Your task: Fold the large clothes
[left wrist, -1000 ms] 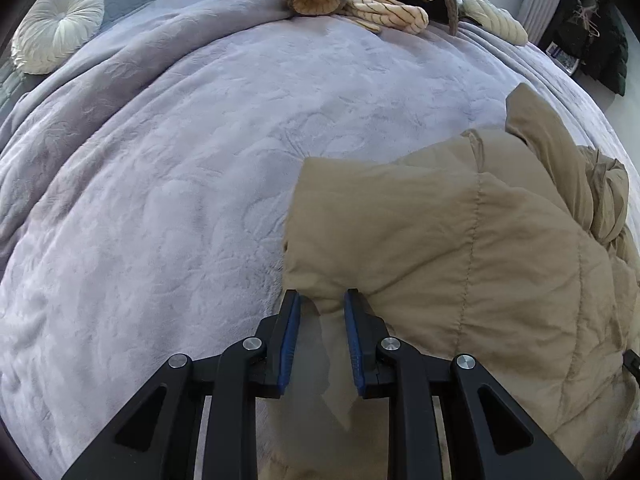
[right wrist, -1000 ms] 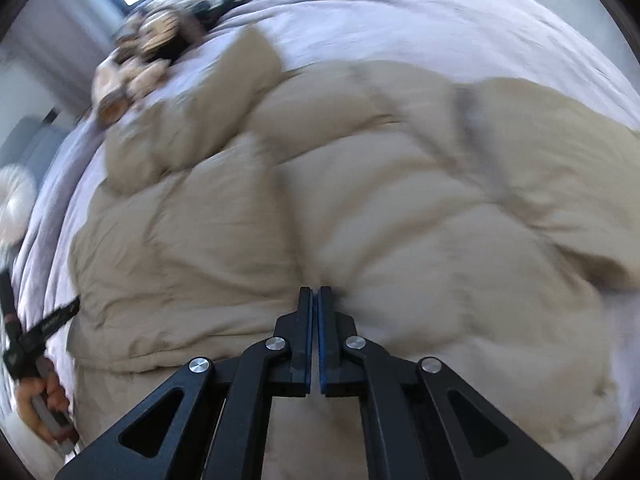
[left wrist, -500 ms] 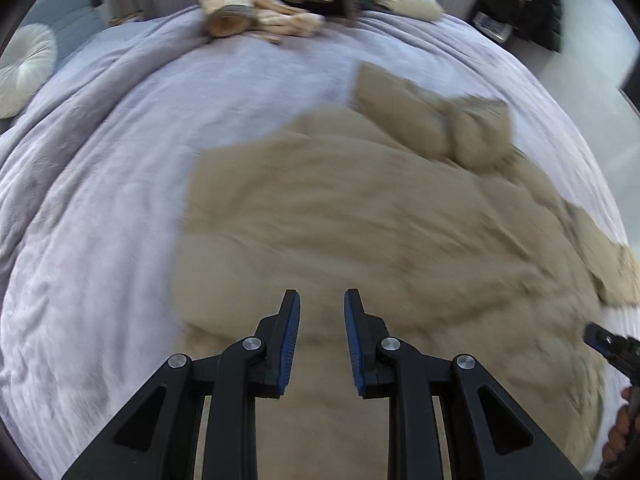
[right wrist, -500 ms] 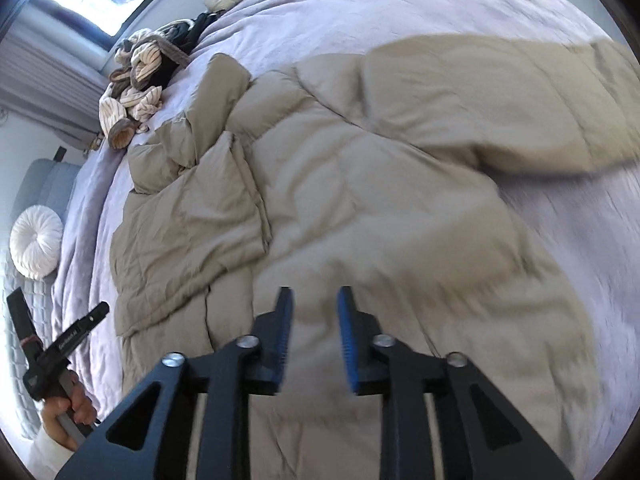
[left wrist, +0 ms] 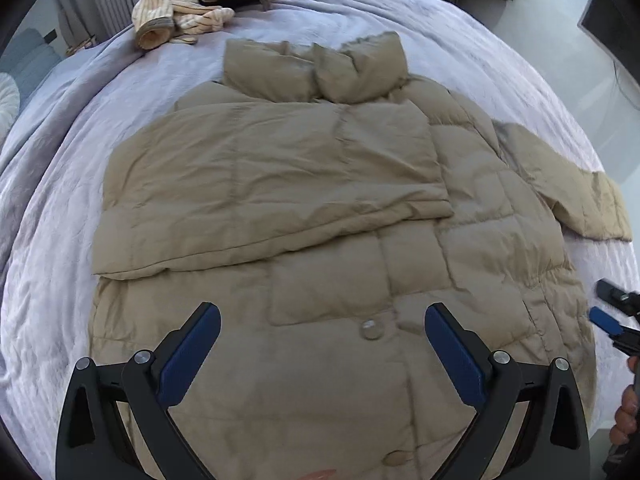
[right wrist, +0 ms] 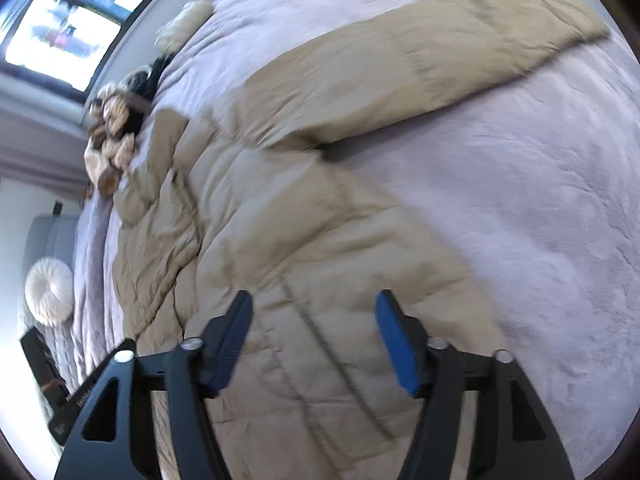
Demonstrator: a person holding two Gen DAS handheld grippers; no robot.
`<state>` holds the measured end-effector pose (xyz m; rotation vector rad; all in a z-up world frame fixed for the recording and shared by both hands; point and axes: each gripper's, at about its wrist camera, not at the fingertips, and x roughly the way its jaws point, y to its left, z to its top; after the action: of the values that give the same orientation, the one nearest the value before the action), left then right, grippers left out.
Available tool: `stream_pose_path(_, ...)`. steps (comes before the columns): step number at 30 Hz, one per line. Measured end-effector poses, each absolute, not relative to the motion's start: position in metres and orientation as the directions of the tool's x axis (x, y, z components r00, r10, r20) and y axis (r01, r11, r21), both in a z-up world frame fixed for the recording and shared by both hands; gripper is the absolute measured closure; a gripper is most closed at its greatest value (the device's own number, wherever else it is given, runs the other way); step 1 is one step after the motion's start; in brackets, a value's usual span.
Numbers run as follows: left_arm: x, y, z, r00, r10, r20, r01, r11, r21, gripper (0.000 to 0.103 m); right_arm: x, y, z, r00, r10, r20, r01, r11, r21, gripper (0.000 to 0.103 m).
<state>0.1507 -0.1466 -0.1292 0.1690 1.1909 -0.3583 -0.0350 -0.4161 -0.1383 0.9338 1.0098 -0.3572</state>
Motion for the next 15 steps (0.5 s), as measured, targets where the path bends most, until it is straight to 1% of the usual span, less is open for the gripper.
stream_pose_path(1,0.15,-0.151,-0.13,0.318,-0.182,-0.931,0.36,0.931,-0.059,0.001,-0.04,-0.424,-0.138,0.525,0.139,-0.84,0.653,0.567,0.502,0.021)
stream_pose_path(3,0.15,-0.162,-0.134,0.304,-0.177,-0.936,0.36,0.931,-0.059,0.001,-0.048,-0.438,-0.137,0.535,0.122,-0.836,0.666,0.548,0.507,0.02)
stream_pose_path(4,0.149,-0.168,-0.135,0.302,-0.168,-0.938,0.362,0.931,-0.05,0.001,-0.052,-0.447,-0.137,0.541,0.114,-0.833,0.674,0.535,0.51,0.013)
stream_pose_path(5,0.149,-0.172,-0.136,0.302,-0.163,-0.939,0.364,0.93,-0.044,0.001,-0.055,-0.454,-0.137,0.547,0.109,-0.83,0.679,0.522,0.516,0.0)
stream_pose_path(7,0.149,-0.184,-0.139,0.297,-0.159,-0.941,0.367,0.929,-0.041,0.001,-0.063,-0.473,-0.137,0.577,0.096,-0.811,0.682,0.489,0.544,0.0)
stream_pose_path(11,0.152,-0.199,-0.147,0.255,-0.171,-0.952,0.364,0.929,-0.07,0.001,-0.071,-0.502,-0.14,0.592,0.056,-0.804,0.694,0.47,0.545,0.0)
stream_pose_path(13,0.153,-0.206,-0.152,0.228,-0.177,-0.957,0.365,0.927,-0.084,0.001,-0.073,-0.518,-0.145,0.581,0.038,-0.813,0.713,0.457,0.531,0.0)
stream_pose_path(15,0.152,-0.212,-0.151,0.248,-0.163,-0.955,0.362,0.93,-0.064,0.001,-0.073,-0.538,-0.149,0.563,0.026,-0.826,0.738,0.434,0.517,0.0)
